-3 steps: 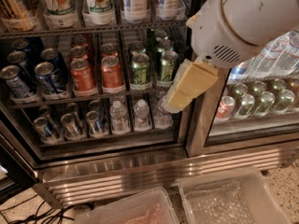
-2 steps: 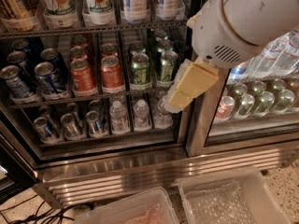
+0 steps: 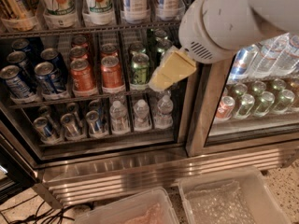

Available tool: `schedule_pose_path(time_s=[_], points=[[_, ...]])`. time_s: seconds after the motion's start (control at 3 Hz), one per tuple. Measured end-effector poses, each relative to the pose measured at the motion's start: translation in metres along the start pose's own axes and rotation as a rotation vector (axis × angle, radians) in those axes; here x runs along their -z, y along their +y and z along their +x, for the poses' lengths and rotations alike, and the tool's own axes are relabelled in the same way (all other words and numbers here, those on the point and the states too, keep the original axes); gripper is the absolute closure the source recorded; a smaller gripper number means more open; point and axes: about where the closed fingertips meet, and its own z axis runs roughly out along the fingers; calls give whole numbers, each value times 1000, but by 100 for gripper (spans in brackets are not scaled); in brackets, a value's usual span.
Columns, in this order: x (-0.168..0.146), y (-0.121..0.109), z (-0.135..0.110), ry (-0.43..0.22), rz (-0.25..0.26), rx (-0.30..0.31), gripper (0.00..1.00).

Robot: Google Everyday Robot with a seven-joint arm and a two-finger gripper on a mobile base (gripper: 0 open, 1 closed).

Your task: Pick blue plastic bottle from top shelf of fridge

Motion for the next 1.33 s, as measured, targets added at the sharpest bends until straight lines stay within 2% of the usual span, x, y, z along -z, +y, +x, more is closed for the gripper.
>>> schedule_pose_path(time_s=[0.33, 0.67, 1.0, 1.33], points=[[-9, -17, -6, -37, 85, -118, 0], [0, -19, -16, -55, 99, -167, 0], [7, -19, -28, -89, 115, -184, 0], [8, -29, -38, -139, 175, -234, 0]])
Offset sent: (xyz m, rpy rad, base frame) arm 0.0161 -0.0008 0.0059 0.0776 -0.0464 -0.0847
